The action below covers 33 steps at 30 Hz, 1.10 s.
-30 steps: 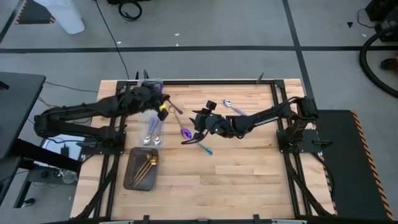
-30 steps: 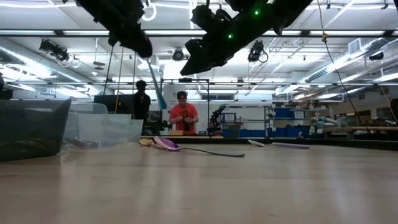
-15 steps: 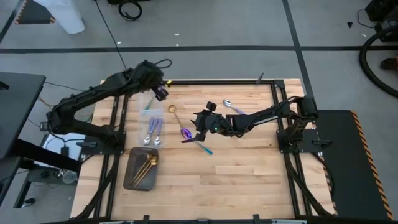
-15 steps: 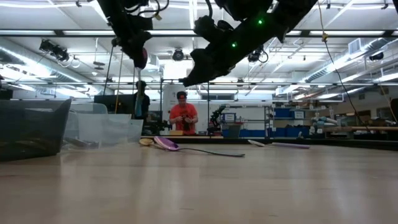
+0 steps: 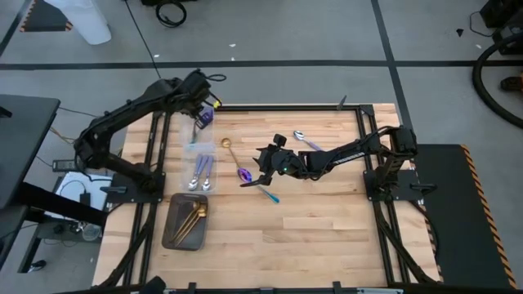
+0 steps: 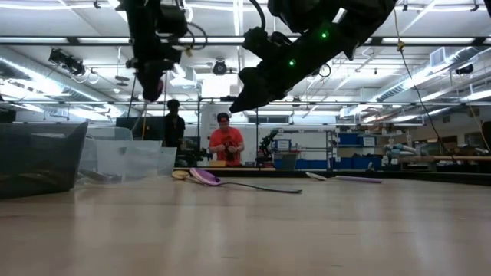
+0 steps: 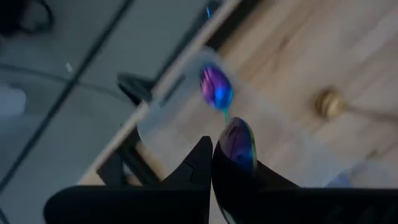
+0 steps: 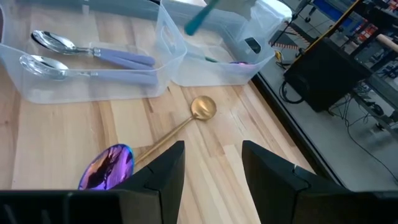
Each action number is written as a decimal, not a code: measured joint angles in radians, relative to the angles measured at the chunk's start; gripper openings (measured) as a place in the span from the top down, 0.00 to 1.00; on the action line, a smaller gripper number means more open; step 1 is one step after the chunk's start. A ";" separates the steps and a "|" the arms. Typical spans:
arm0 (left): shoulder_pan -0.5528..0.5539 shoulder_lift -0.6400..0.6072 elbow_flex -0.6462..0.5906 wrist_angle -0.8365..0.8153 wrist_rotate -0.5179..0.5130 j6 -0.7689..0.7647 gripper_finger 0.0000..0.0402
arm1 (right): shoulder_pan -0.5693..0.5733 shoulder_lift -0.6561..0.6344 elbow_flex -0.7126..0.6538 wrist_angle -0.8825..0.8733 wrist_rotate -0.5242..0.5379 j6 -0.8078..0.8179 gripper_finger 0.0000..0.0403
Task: Sort silverware by color (type)
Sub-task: Put the purple spoon into the top transparent bin
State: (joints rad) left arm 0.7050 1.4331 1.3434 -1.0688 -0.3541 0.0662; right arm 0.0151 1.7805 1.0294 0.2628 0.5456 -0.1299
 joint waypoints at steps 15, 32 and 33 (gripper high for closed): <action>0.042 0.186 -0.001 -0.083 0.107 0.097 0.94 | 0.001 0.000 0.000 0.021 -0.044 0.001 0.58; 0.091 0.234 -0.001 -0.066 0.041 0.097 0.70 | 0.002 0.000 0.000 0.020 -0.049 0.004 0.58; 0.089 0.234 -0.001 -0.072 0.030 0.095 0.68 | 0.002 0.000 0.000 0.021 -0.049 0.004 0.58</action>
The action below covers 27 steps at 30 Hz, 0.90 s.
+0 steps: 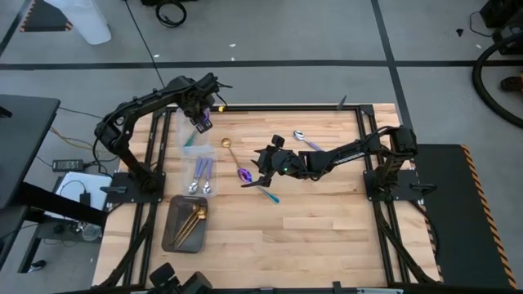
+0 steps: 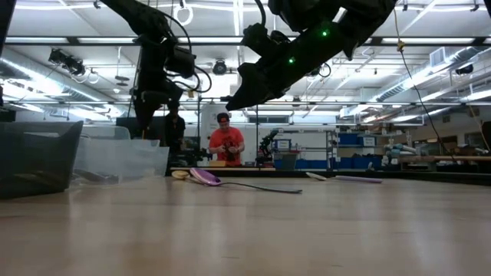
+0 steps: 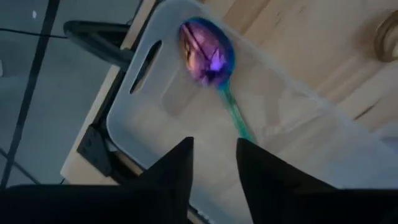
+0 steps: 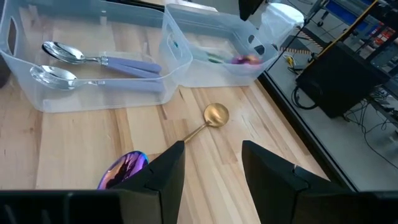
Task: Sort silverware by color (type)
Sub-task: Put the purple spoon into the top transparent bin
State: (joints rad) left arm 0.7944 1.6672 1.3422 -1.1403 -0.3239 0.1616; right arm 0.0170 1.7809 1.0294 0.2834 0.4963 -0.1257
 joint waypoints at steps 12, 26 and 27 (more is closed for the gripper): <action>-0.068 -0.039 -0.001 0.043 0.289 0.000 0.64 | -0.010 0.000 0.000 -0.029 -0.123 0.062 0.58; -0.339 -0.262 -0.257 0.421 0.305 -0.057 0.64 | 0.063 0.001 0.000 -0.131 -0.139 0.238 0.58; -0.353 -0.281 -0.274 0.441 0.305 -0.067 0.64 | 0.075 0.001 0.000 -0.131 -0.120 0.243 0.58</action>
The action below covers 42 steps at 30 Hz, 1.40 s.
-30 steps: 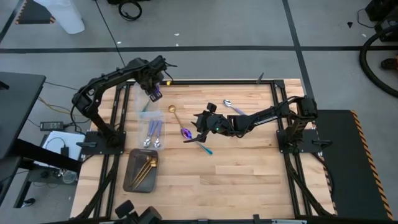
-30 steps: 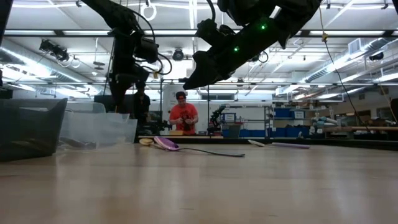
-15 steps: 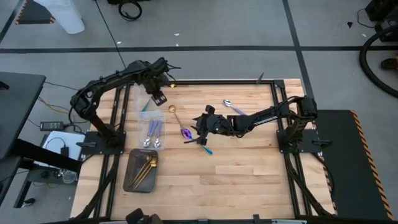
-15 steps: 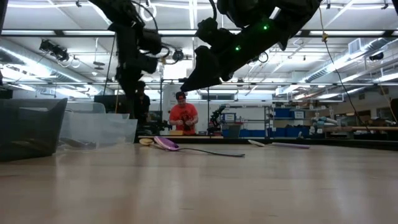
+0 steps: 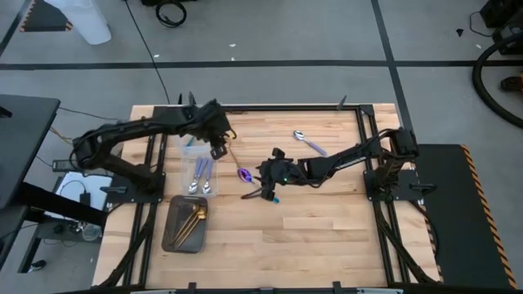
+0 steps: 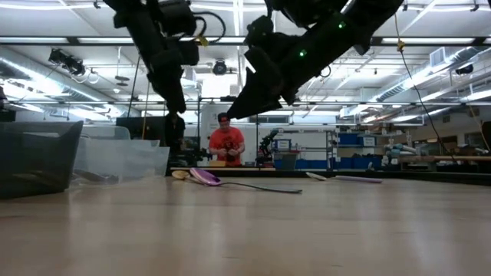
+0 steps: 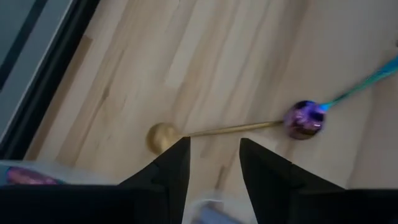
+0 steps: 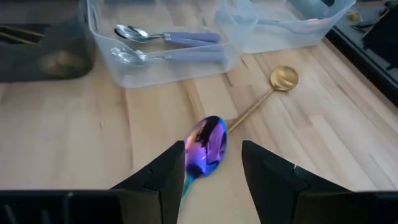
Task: Sort silverware by color (type)
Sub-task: Put the purple spoon into the top transparent bin
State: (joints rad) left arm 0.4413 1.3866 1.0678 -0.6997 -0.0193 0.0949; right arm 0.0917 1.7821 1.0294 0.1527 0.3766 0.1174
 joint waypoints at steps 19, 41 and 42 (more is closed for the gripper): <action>-0.152 -0.267 -0.259 0.269 -0.006 -0.114 0.64 | 0.032 0.117 -0.062 0.141 0.067 0.147 0.58; -0.243 -0.303 -0.258 0.247 -0.040 -0.163 0.64 | 0.052 0.260 -0.025 0.096 0.080 0.101 0.59; -0.243 -0.303 -0.258 0.248 -0.040 -0.164 0.64 | 0.052 0.257 -0.025 0.087 0.080 0.105 0.60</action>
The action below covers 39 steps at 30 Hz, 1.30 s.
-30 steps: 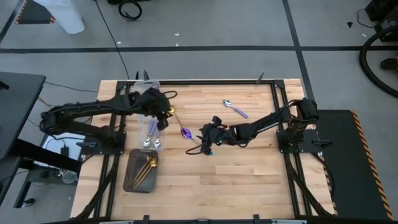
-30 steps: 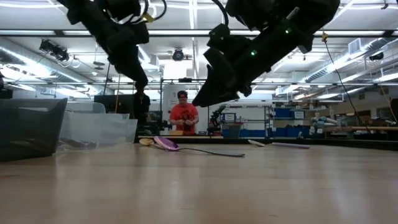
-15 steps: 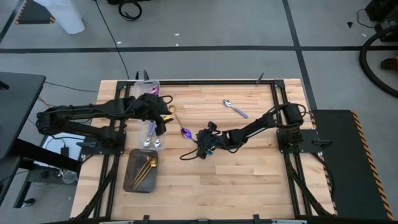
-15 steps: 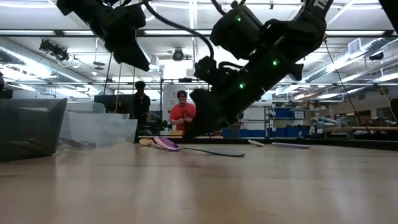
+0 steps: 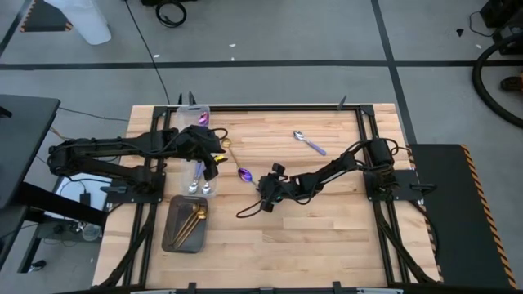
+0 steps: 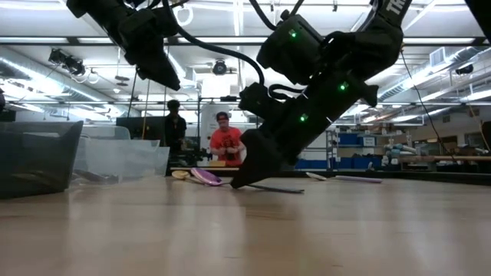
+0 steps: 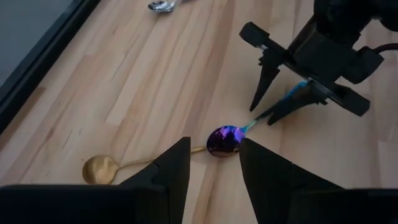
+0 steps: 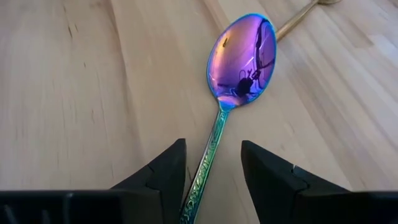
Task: Sort silverware by color (type)
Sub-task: Put the purple spoon into the top transparent bin
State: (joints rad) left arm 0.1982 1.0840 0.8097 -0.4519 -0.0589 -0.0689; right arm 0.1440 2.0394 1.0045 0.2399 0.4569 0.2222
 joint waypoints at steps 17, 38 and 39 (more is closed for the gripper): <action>0.000 0.000 0.000 -0.064 0.000 -0.056 0.64 | -0.003 -0.022 -0.006 -0.045 -0.014 0.044 0.95; 0.000 0.003 0.000 -0.062 0.000 -0.052 0.64 | -0.001 -0.220 -0.008 -0.147 0.145 -0.040 0.96; 0.000 0.003 0.000 -0.062 0.000 -0.050 0.64 | 0.000 -0.231 -0.008 -0.154 0.175 -0.044 0.96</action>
State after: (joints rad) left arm 0.1986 1.0870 0.8101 -0.5137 -0.0589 -0.1185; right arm 0.1436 1.8088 0.9970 0.0855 0.6316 0.1785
